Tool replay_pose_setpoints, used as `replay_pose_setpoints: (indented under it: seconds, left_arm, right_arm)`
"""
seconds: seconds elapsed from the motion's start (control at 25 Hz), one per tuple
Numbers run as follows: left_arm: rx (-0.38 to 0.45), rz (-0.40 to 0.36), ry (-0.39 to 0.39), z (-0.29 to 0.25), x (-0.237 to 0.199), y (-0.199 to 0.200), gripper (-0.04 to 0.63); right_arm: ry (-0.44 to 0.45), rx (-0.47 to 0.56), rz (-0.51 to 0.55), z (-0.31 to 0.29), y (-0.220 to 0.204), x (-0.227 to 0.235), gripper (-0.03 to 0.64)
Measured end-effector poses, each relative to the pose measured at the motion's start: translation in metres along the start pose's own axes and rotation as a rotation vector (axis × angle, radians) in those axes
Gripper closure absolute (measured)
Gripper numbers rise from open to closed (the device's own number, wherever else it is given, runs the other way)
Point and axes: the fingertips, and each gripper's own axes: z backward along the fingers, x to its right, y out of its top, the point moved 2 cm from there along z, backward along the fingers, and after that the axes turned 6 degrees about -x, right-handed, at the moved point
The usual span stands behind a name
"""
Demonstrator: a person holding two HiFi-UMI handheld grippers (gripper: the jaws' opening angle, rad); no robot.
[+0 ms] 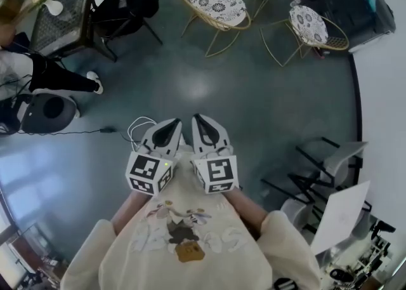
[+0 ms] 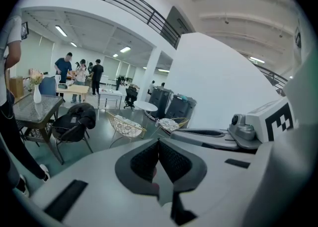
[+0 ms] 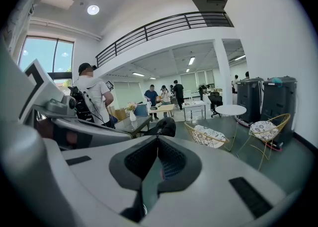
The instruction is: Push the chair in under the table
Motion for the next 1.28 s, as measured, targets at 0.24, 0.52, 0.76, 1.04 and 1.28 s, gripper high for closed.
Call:
replay_pose_setpoints:
  seconds: [0.24, 0.52, 0.76, 1.04, 1.28]
  left_arm:
    - [0.014, 0.037, -0.003, 0.009, -0.039, -0.004, 0.586]
    - [0.004, 0.045, -0.008, -0.009, -0.071, 0.016, 0.586]
    - [-0.004, 0.042, 0.025, -0.062, -0.106, 0.052, 0.586]
    - [-0.060, 0.006, 0.037, -0.165, -0.142, 0.138, 0.586]
    - [-0.092, -0.019, 0.045, -0.254, -0.154, 0.212, 0.586]
  right_arm:
    - [-0.032, -0.014, -0.030, -0.026, -0.008, -0.012, 0.607]
    - [-0.029, -0.046, -0.017, -0.062, 0.011, -0.004, 0.607]
    - [-0.024, -0.024, -0.026, -0.117, 0.038, 0.045, 0.607]
    - [0.004, -0.021, -0.082, -0.204, 0.107, 0.133, 0.607]
    - [-0.015, -0.021, -0.123, -0.257, 0.156, 0.233, 0.607]
